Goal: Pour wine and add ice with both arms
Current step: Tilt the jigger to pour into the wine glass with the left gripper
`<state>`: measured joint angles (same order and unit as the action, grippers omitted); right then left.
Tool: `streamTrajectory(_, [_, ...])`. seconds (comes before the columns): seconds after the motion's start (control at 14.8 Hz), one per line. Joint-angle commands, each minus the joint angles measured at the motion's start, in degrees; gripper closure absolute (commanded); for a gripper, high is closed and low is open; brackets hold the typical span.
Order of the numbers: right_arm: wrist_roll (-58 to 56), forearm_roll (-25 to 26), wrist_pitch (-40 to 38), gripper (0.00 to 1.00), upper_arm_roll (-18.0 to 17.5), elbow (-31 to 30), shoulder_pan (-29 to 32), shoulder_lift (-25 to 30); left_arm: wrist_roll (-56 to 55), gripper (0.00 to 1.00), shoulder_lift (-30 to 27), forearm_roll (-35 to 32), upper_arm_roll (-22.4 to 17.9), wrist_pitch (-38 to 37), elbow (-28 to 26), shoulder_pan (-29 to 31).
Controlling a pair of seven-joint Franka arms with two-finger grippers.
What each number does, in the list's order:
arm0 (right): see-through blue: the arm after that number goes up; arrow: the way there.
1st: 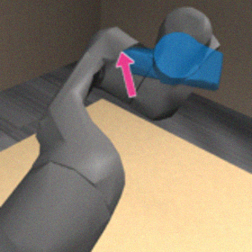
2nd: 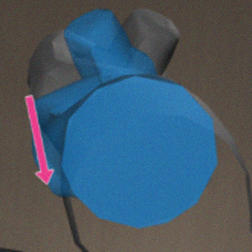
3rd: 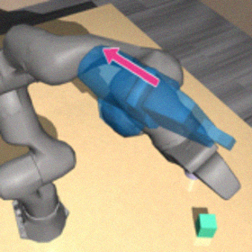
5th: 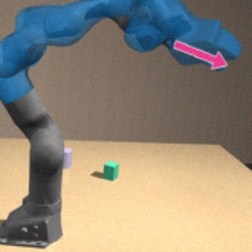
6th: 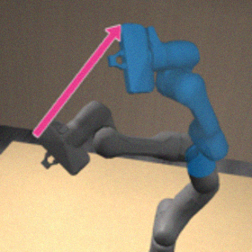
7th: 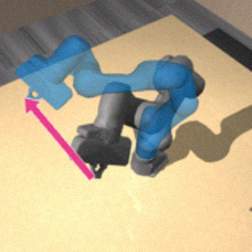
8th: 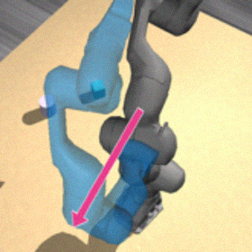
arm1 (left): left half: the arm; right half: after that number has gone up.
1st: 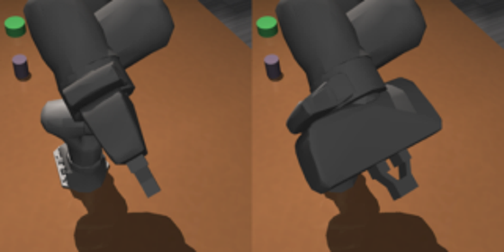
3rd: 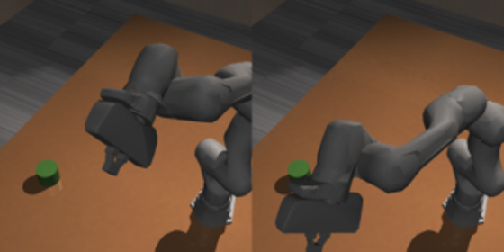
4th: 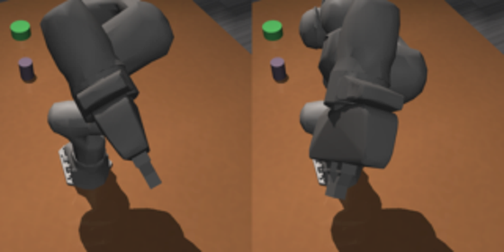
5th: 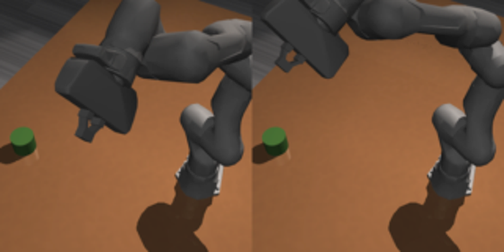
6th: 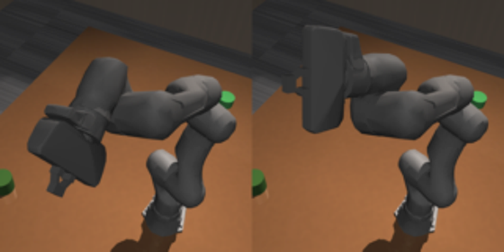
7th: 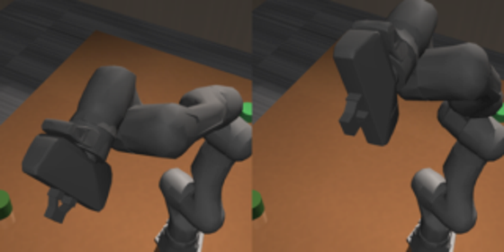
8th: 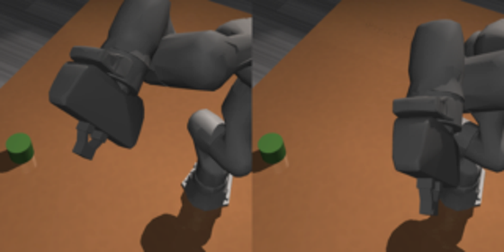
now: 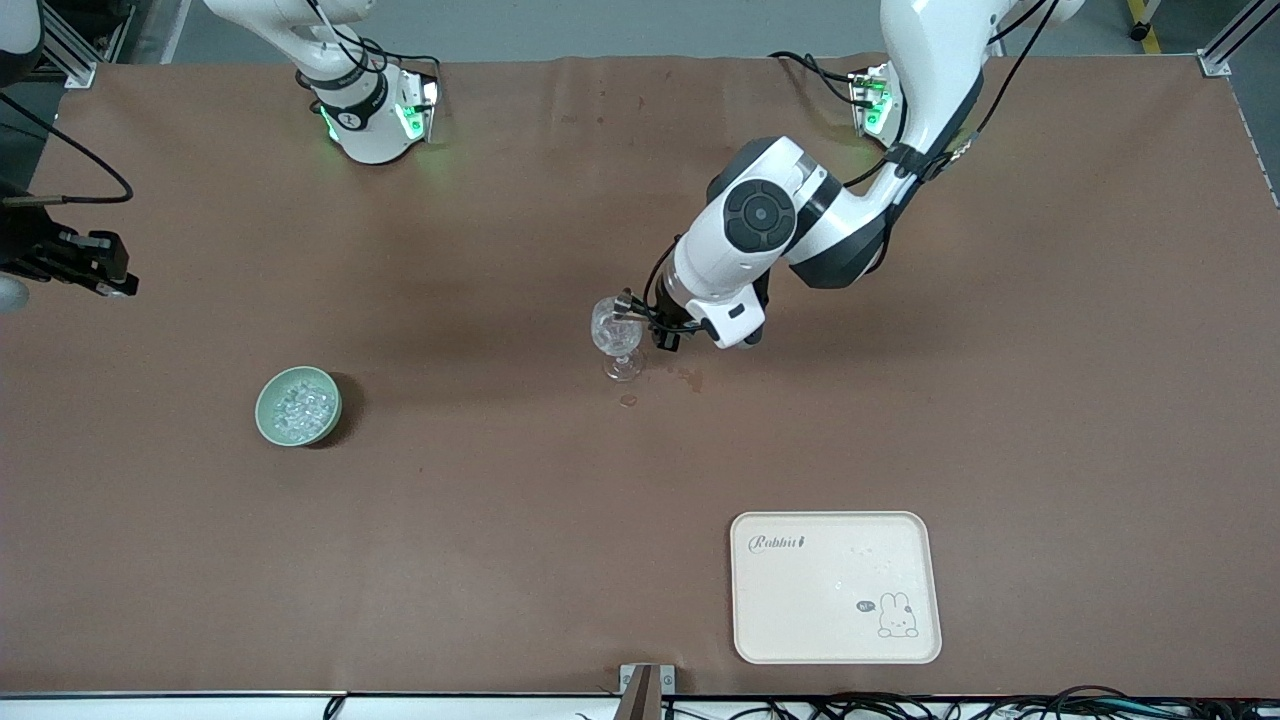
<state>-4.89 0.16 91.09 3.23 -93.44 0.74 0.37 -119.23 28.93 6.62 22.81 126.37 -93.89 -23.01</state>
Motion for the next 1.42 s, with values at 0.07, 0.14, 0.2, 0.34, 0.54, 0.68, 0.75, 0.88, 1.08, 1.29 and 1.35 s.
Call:
streamTrajectory(0.07, [-0.6,-1.0,0.1,0.95,-0.2,-1.9,0.4,2.1,-2.4,1.00,0.8,-2.6,-0.7,-0.9,2.0,-1.5])
streamTrajectory(0.14, [-0.6,-1.1,0.1,0.95,-0.2,-1.9,0.4,2.1,-2.9,1.00,0.9,-3.4,-0.7,-1.2,2.7,-1.5])
streamTrajectory(0.2, [-0.6,-1.1,0.1,0.95,-0.2,-1.9,0.4,2.1,-3.5,1.00,1.2,-4.3,-0.7,-2.0,3.2,-1.5])
streamTrajectory(0.34, [-0.6,-1.1,0.1,0.95,-0.2,-1.9,0.5,2.1,-4.3,1.00,1.7,-6.4,-0.7,-4.8,4.9,-2.0])
streamTrajectory(0.54, [-0.6,-1.1,0.1,0.95,-0.2,-1.9,0.5,2.1,-4.5,1.00,2.4,-7.1,-0.8,-8.3,6.7,-2.6])
streamTrajectory(0.68, [-0.6,-1.1,0.1,0.95,-0.2,-1.9,0.5,2.1,-4.6,1.00,2.4,-7.7,-1.1,-9.7,7.0,-3.4])
streamTrajectory(0.75, [-0.6,-1.1,0.1,0.95,-0.2,-1.9,0.5,2.1,-5.1,1.00,2.5,-9.2,-1.0,-10.5,7.1,-3.7])
streamTrajectory(0.88, [-0.6,-1.1,0.1,0.95,-0.2,-1.9,0.5,2.2,-7.2,1.00,3.1,-11.7,-1.0,-12.4,8.3,-4.1])
streamTrajectory(1.08, [-0.6,-1.3,0.1,0.95,-0.2,-1.9,0.5,2.2,-8.3,1.00,4.3,-12.9,-1.8,-16.7,11.4,-5.4])
streamTrajectory(1.29, [-0.6,-1.3,0.1,0.95,-0.1,-1.9,0.6,2.2,-8.3,1.00,4.6,-14.0,-3.5,-20.6,13.5,-7.5])
streamTrajectory(1.35, [-0.6,-1.3,0.1,0.95,-0.2,-1.9,0.6,2.2,-8.2,1.00,4.6,-14.0,-4.1,-21.1,13.6,-8.3])
